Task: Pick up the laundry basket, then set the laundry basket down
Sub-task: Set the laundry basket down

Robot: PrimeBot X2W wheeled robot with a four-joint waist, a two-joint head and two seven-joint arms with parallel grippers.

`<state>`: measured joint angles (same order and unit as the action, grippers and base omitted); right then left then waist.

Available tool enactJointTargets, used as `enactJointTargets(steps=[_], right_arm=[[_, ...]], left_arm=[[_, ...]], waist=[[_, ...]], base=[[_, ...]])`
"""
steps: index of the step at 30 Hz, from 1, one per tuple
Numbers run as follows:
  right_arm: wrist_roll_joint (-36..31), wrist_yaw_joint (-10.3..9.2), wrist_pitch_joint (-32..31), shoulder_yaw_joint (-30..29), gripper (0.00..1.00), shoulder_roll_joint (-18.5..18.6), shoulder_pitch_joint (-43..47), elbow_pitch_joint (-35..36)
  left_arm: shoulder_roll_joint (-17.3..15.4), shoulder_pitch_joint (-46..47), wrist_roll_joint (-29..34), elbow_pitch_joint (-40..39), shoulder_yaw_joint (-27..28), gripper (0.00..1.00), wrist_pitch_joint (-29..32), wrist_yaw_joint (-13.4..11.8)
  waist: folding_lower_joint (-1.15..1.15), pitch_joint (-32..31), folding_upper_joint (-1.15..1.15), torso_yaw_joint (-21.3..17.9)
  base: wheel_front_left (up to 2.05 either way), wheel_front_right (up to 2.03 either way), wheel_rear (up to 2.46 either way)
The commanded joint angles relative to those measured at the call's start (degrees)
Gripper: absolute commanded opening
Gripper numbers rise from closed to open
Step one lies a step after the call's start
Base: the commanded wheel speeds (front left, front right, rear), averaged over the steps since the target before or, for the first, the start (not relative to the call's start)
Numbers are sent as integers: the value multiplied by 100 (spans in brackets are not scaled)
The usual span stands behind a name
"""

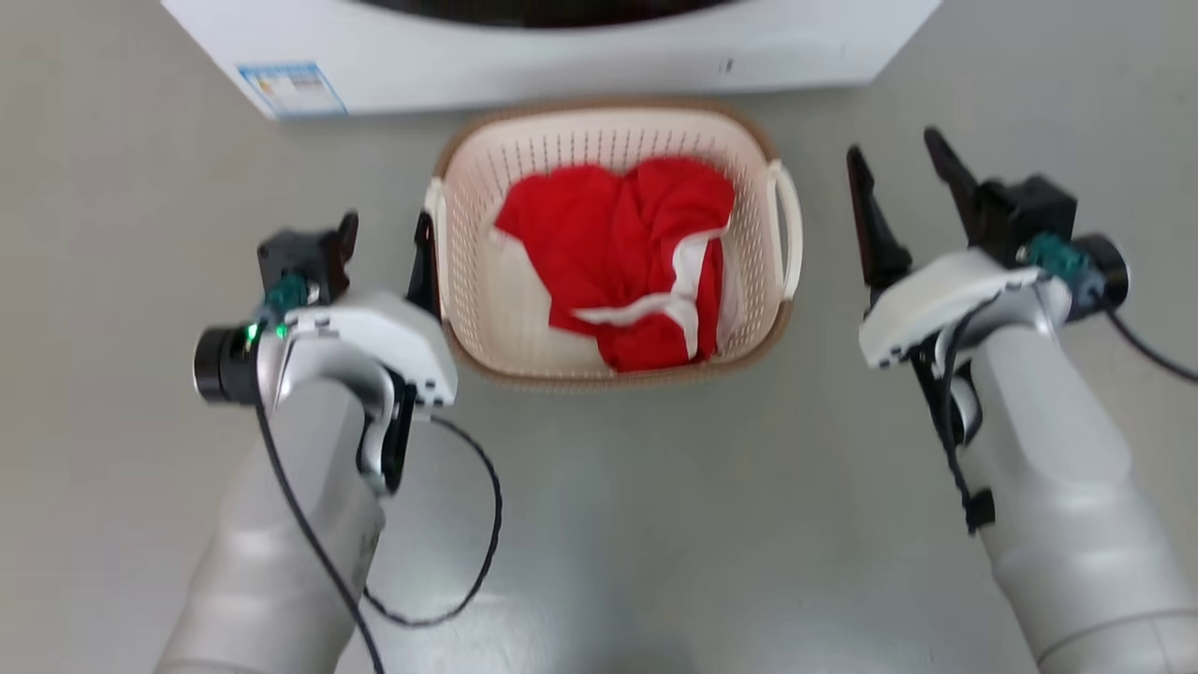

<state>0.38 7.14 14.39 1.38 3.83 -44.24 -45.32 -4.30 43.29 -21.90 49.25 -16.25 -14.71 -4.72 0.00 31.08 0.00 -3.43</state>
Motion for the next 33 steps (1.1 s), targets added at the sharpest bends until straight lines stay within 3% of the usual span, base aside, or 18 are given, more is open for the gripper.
enactJointTargets(steps=[1,15,21,33], right_arm=[[-99,35,61,74,100,-95,256,188],[-386,35,61,-135,100,-95,1643,857],[-425,35,61,-275,100,-95,2186,1226],[-509,35,61,-470,100,-95,2867,1718]], left_arm=[[-166,-232,81,-168,208,100,-29,60],[-25,-2055,442,-1158,1472,100,-29,411],[59,-2588,628,-1532,1767,100,-29,529],[130,-3277,824,-2070,2115,100,-29,533]], waist=[[0,-546,0,31],[0,-2079,0,94],[0,-2441,0,152],[0,-2913,0,109]], base=[[0,0,0],[0,0,0],[0,0,0],[0,0,0]])
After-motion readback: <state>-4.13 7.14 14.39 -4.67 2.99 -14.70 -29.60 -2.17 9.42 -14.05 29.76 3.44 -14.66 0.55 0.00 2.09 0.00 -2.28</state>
